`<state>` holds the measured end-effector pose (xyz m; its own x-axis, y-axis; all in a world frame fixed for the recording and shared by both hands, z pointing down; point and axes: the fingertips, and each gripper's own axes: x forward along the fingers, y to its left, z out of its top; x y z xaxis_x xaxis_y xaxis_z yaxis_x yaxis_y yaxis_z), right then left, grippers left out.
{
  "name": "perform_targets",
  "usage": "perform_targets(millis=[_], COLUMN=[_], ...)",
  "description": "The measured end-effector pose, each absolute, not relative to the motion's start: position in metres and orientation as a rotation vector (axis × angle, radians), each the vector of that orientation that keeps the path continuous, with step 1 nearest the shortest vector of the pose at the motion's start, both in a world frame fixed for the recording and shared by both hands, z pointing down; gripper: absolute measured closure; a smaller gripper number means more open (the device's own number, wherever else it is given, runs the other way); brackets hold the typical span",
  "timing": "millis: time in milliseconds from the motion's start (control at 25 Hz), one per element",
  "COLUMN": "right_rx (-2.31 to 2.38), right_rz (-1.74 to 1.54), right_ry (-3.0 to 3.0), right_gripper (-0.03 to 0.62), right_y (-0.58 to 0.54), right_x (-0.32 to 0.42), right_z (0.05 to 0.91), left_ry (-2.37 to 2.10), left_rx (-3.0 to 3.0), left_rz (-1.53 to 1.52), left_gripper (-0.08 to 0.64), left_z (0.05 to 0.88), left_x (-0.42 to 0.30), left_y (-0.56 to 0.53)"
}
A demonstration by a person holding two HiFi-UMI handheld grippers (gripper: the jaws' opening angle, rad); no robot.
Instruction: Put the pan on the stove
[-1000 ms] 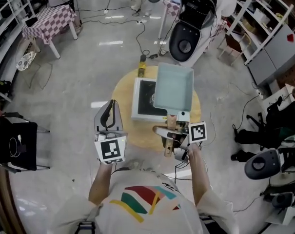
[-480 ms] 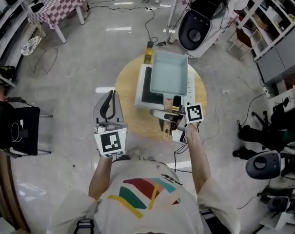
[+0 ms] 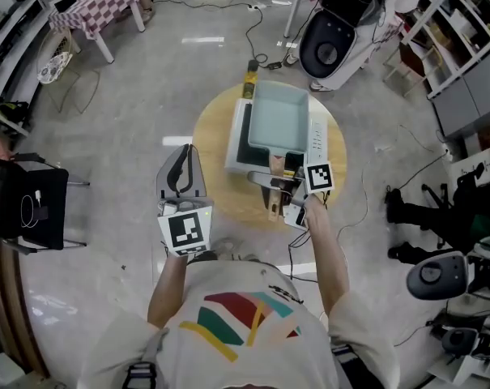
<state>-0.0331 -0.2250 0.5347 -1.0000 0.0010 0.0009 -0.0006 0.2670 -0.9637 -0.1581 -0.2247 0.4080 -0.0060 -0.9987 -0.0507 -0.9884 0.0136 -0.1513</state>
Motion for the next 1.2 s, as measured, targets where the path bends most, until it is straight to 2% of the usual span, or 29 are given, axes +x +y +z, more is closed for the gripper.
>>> perform_targets(millis=[1200], right_rx=[0.051], right_rz=[2.066], right_ry=[-2.328], right_gripper=[0.594], right_y=[-0.23], right_x=[-0.031], right_z=[0.59], left_ry=[2.203], left_rx=[-2.042], left_rz=[-0.084], left_gripper=[0.549], left_z=[0.403], left_x=[-0.171], left_y=[-0.217])
